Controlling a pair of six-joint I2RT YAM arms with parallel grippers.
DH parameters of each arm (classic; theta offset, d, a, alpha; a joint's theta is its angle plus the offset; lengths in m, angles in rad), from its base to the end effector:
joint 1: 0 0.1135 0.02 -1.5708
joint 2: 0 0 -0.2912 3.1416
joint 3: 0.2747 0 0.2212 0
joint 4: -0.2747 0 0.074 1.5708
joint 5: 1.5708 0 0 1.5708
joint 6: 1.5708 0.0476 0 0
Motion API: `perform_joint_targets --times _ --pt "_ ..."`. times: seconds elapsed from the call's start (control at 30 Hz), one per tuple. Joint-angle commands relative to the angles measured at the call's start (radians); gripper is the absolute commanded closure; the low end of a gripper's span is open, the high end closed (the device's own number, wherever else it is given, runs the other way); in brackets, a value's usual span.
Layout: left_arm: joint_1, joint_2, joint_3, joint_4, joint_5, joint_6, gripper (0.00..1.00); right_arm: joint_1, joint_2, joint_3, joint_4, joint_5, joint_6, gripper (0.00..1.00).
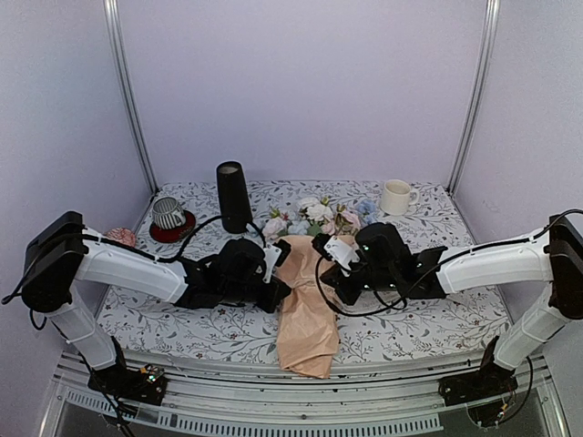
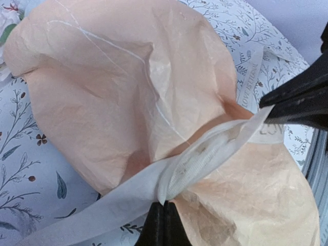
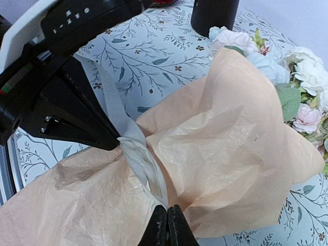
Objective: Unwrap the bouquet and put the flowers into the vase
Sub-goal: Untie the half-tied ribbon from the folded wrapping paper.
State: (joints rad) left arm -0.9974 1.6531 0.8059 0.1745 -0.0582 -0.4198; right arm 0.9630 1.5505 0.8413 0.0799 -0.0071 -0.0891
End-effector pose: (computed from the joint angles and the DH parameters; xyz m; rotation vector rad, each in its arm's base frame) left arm 0.1786 -0.2714 0.2082 0.6340 2.2490 -0.6811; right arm 0.1785 0.2572 0.2400 -1.1305 1.9391 0.4906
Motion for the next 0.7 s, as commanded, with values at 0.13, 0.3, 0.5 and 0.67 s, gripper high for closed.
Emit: perform_joint_targets --times 0.13,0.3,0.5,0.67 --pt "0.010 -0.036 -0.029 0.007 -0.011 -0.010 1.00 -0.008 -0.063 -0.063 0.043 0.137 0.083 0.96" --pt "0.011 -0.047 -0.040 0.006 -0.014 -0.011 1.00 -0.042 -0.117 -0.105 0.060 0.164 0.146 0.96" --pt "0.010 -0.047 -0.043 0.008 -0.015 -0.013 1.00 -0.083 -0.169 -0.152 0.070 0.151 0.186 0.93" --pt "0.010 -0.054 -0.040 0.008 -0.024 -0.009 0.96 -0.084 -0.187 -0.163 0.069 0.136 0.189 0.83"
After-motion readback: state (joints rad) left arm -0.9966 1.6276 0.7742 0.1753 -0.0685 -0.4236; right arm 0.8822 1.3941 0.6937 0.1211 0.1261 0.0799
